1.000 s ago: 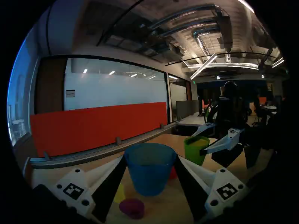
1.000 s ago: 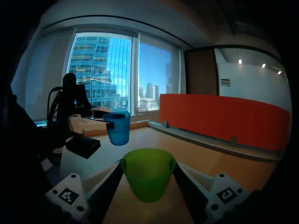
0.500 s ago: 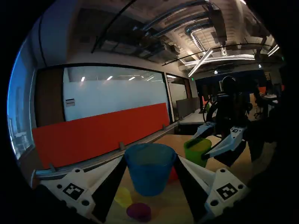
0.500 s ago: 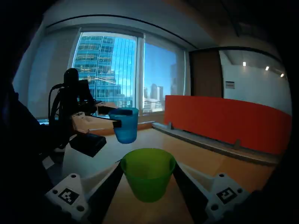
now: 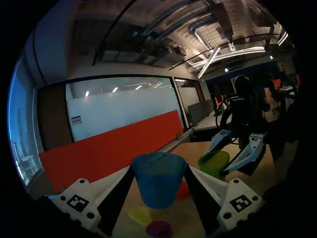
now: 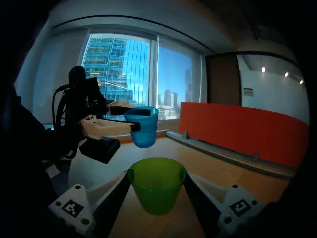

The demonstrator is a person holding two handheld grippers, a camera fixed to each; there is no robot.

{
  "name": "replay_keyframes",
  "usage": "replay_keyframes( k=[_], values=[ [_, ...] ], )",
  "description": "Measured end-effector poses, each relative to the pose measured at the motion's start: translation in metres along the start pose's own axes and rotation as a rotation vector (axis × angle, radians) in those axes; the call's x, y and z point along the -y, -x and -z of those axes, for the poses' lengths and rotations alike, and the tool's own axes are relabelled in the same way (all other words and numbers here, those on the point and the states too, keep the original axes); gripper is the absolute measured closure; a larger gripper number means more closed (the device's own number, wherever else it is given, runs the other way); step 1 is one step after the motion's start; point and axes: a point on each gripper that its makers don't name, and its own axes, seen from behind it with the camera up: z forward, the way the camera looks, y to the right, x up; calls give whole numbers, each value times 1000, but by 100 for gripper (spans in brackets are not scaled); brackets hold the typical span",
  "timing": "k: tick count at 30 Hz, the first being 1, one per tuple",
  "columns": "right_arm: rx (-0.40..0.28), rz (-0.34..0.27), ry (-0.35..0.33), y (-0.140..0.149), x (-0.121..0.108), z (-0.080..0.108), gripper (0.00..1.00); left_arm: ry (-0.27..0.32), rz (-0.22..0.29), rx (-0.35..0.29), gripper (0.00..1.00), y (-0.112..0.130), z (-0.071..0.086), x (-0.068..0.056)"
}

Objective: Pour water

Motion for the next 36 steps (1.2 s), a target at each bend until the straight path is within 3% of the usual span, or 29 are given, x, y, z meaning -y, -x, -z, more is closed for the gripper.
replay_keyframes(
  k=[11, 36],
  values=[
    [-2, 0, -20, 1, 6, -7, 8, 1, -118, 7, 13, -10, -4, -2],
    [-20, 6, -58, -2, 19, -19, 8, 21, -310, 16, 13, -32, -15, -11]
  ],
)
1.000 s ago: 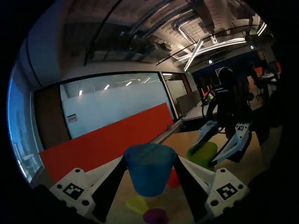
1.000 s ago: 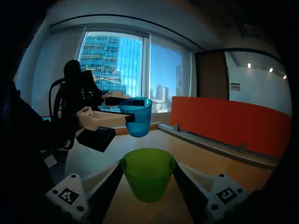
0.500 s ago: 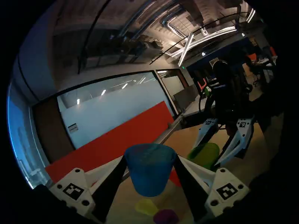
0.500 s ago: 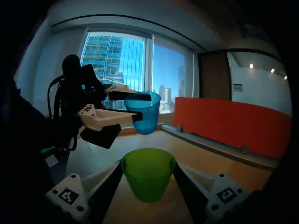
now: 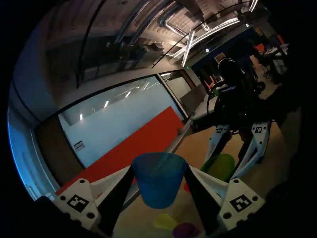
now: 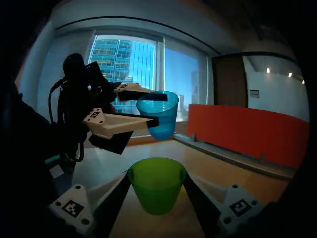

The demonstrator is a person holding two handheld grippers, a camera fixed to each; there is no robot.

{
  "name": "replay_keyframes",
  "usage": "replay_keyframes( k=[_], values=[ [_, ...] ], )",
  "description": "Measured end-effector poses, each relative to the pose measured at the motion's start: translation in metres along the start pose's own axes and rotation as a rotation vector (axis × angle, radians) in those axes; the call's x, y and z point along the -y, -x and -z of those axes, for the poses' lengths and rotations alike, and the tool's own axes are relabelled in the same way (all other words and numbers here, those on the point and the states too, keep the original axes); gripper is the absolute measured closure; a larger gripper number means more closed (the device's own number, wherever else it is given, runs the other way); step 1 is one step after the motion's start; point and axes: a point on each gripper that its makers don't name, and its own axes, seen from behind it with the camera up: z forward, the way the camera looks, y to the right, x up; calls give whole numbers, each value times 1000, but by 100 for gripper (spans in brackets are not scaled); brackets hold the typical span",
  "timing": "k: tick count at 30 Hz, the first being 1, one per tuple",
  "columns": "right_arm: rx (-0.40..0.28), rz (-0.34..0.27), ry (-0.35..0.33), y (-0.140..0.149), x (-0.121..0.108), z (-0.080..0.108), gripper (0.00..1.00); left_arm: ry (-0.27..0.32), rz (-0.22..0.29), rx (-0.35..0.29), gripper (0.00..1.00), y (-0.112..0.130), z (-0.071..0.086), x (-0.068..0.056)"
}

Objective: Pour water

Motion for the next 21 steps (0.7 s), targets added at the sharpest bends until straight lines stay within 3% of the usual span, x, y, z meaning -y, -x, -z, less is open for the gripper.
replay_keyframes(
  k=[21],
  values=[
    [-1, -4, -24, 2, 10, -6, 8, -1, -135, 10, 13, -14, -2, -2]
  ],
)
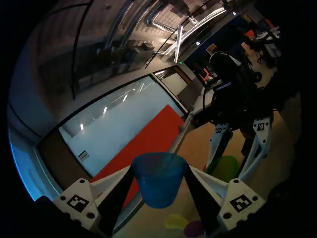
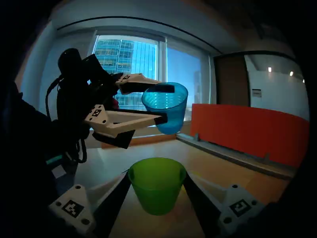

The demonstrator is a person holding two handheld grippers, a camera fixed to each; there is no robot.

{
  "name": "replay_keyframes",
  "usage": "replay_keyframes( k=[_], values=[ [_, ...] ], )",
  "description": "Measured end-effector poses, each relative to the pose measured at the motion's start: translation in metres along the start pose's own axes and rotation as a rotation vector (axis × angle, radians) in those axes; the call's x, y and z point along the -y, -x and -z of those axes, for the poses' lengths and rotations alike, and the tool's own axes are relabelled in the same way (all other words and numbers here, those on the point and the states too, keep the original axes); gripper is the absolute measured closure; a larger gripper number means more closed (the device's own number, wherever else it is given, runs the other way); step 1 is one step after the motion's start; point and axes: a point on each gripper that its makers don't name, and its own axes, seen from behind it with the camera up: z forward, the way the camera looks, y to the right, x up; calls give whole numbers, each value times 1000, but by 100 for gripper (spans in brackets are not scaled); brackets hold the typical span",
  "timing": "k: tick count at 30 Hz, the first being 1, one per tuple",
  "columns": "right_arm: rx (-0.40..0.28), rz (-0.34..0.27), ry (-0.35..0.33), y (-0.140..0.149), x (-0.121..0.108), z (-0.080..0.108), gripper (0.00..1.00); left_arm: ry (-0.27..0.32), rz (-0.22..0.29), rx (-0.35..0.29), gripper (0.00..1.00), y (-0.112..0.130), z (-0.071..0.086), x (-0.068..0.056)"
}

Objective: Pour water

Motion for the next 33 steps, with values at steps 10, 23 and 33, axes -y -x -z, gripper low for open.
replay_keyframes(
  k=[10, 23, 33],
  values=[
    [3, 7, 1, -1, 0, -1, 8, -6, -68, 3, 13, -8, 0, 2],
    [-3, 7, -3, -3, 2, -1, 8, -7, -127, 4, 13, -12, -2, 3],
    [-8, 8, -5, -4, 2, -2, 8, -4, -197, -1, 13, -14, -5, 1]
  ],
)
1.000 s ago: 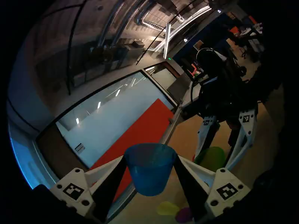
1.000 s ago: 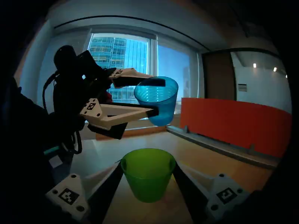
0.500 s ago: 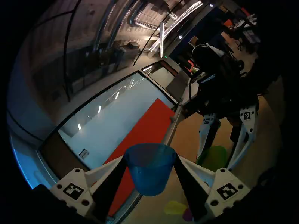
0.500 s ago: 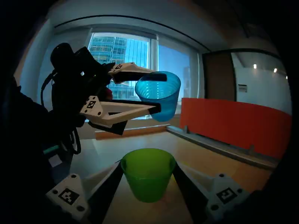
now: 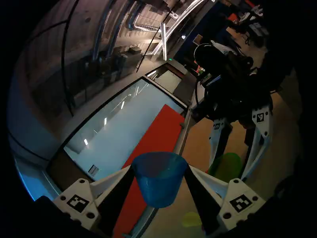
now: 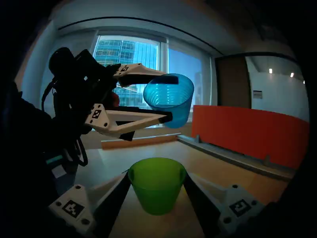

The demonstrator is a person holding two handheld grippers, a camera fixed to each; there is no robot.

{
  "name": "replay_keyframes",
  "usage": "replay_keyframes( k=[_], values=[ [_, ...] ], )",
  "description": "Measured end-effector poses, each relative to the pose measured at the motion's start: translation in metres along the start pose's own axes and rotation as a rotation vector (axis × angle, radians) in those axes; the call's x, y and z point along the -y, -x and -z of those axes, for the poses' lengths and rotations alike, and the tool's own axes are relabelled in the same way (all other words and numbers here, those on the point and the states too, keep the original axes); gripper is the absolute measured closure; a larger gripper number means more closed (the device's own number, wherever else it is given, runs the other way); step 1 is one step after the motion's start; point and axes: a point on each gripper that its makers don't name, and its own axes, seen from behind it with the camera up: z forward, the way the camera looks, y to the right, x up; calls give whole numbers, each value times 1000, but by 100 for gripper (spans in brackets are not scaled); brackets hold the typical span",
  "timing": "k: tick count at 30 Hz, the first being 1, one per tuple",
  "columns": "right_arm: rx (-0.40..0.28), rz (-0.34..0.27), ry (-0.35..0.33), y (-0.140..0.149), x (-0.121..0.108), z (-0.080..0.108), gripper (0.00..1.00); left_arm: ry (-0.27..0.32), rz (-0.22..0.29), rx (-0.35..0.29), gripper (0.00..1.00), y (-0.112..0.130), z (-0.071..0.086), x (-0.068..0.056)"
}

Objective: Pour water

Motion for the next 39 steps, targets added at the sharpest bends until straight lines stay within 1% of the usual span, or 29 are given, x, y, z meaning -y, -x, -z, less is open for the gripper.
replay_keyframes(
  k=[8, 14, 23, 27, 39],
  values=[
    [-3, 1, 0, -1, 0, -1, 8, -6, -44, 2, 13, -1, 0, 1],
    [-6, 3, -1, -2, -1, 0, 8, -5, -74, -3, 13, -4, 0, -1],
    [-6, 5, 0, -3, 0, 0, 8, -10, -125, -6, 13, -11, 0, 0],
    [-6, 5, 2, -3, -1, 0, 8, -15, -144, -3, 13, -10, 0, 1],
    [-8, 12, 3, -5, 0, 1, 9, -28, -181, 0, 13, -11, -3, 2]
  ],
)
